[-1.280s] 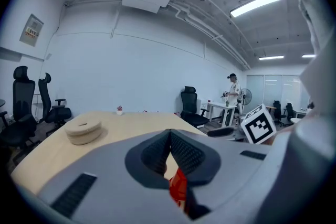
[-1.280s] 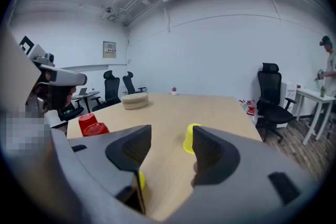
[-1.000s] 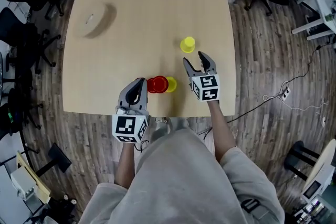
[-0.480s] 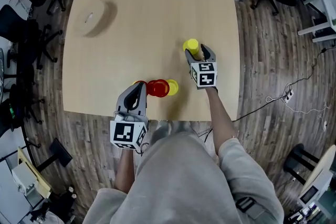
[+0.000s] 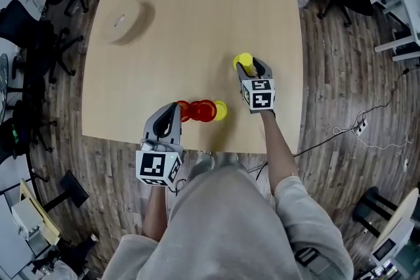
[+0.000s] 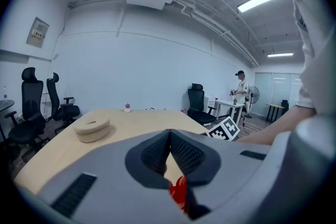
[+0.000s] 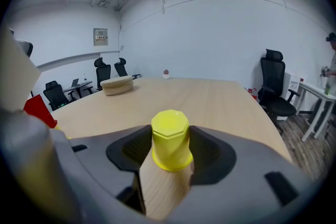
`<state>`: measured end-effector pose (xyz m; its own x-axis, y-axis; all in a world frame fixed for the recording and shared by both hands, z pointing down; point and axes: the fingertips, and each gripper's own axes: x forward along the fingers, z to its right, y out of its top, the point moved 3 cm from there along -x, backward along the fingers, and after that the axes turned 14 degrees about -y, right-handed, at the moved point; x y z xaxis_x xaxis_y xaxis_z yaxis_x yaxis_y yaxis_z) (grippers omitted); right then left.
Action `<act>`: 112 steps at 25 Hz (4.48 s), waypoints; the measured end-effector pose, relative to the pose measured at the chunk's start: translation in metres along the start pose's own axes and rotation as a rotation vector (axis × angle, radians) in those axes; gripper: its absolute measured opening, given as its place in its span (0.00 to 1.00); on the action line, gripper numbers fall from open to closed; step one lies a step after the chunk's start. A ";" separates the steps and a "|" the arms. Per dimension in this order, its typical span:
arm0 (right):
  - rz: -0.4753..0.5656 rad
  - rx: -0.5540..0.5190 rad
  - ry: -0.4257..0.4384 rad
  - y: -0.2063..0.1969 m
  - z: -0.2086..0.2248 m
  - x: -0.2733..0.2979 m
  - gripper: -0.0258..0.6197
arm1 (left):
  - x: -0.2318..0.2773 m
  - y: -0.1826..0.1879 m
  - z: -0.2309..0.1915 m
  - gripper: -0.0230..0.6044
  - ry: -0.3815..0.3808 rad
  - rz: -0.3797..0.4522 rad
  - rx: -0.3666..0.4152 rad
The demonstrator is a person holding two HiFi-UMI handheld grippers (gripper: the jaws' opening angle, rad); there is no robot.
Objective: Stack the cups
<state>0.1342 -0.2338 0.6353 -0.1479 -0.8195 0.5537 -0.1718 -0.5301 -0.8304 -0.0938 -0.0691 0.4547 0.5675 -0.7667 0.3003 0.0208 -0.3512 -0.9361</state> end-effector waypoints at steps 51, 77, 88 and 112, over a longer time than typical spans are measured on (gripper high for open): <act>0.146 -0.233 0.356 0.070 -0.189 -0.200 0.39 | -0.081 0.003 -0.044 0.06 0.085 0.138 0.002; 0.141 -0.211 0.344 0.061 -0.190 -0.201 0.46 | -0.080 0.001 -0.049 0.06 0.079 0.139 -0.009; 0.250 -0.094 0.305 0.071 -0.150 -0.228 0.41 | -0.074 -0.003 -0.051 0.06 0.062 0.108 -0.006; 0.238 -0.021 0.029 0.041 -0.060 -0.204 0.04 | -0.058 -0.022 -0.053 0.06 0.042 0.051 -0.023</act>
<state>0.0991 -0.0753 0.4920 -0.2141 -0.9141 0.3444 -0.1488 -0.3179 -0.9364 -0.1708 -0.0452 0.4671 0.5319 -0.8060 0.2598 -0.0264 -0.3224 -0.9462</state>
